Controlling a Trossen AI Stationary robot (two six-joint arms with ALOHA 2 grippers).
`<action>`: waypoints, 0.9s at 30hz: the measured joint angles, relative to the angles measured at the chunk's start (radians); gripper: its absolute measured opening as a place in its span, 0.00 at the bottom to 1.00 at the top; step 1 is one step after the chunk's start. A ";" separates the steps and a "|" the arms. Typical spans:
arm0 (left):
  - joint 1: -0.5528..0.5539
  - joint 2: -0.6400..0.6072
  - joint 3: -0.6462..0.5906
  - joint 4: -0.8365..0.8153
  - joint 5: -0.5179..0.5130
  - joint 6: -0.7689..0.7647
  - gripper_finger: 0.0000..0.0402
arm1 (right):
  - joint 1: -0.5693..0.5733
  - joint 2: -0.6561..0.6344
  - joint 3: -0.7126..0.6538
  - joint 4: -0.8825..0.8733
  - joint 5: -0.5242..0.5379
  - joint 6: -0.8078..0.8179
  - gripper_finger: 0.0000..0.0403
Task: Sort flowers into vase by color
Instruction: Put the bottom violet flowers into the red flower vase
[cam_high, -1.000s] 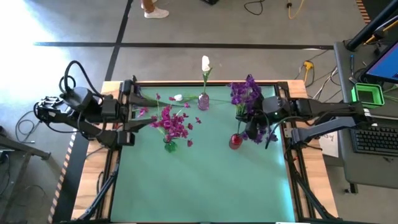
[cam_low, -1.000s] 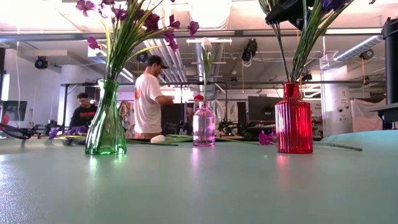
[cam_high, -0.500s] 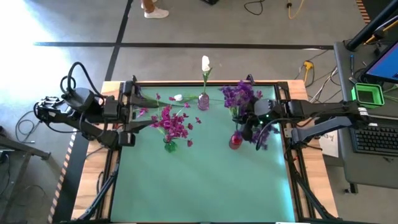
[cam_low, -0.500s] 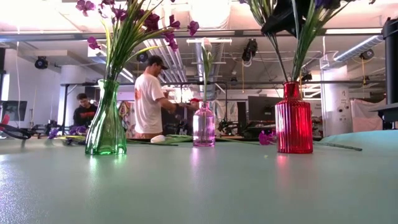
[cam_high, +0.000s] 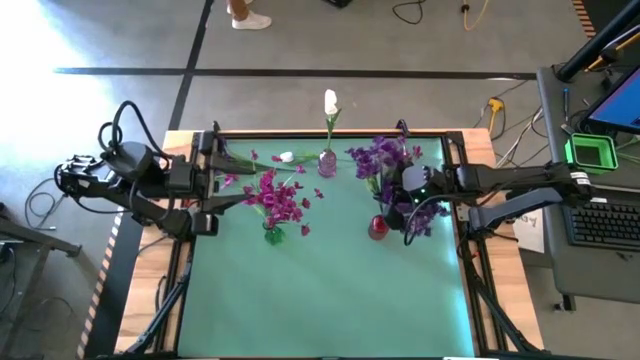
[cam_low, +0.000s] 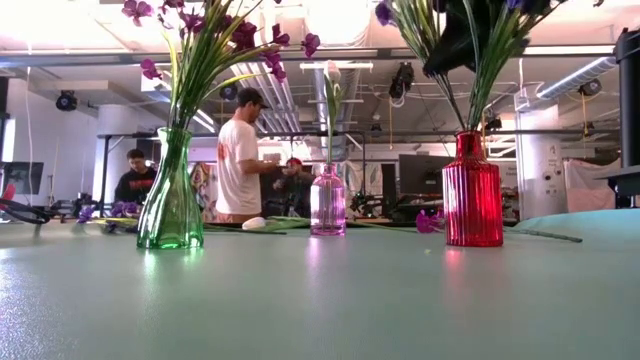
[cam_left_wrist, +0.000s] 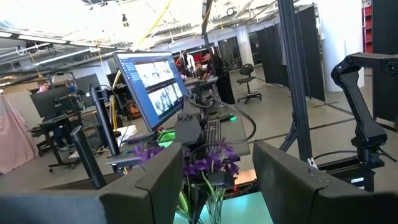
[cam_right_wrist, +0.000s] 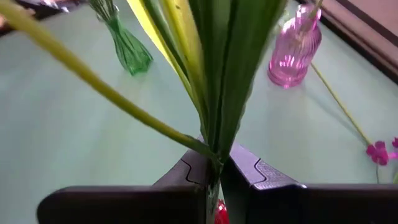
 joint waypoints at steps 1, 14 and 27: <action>0.000 0.000 0.000 0.000 0.000 0.001 0.45 | 0.000 0.004 -0.004 -0.002 0.000 0.000 0.04; 0.000 0.003 0.000 0.000 0.000 0.011 0.45 | 0.000 0.004 -0.024 0.045 0.003 0.010 0.23; 0.000 0.003 0.000 0.001 0.000 0.011 0.45 | 0.000 -0.005 -0.019 0.040 0.005 0.010 0.47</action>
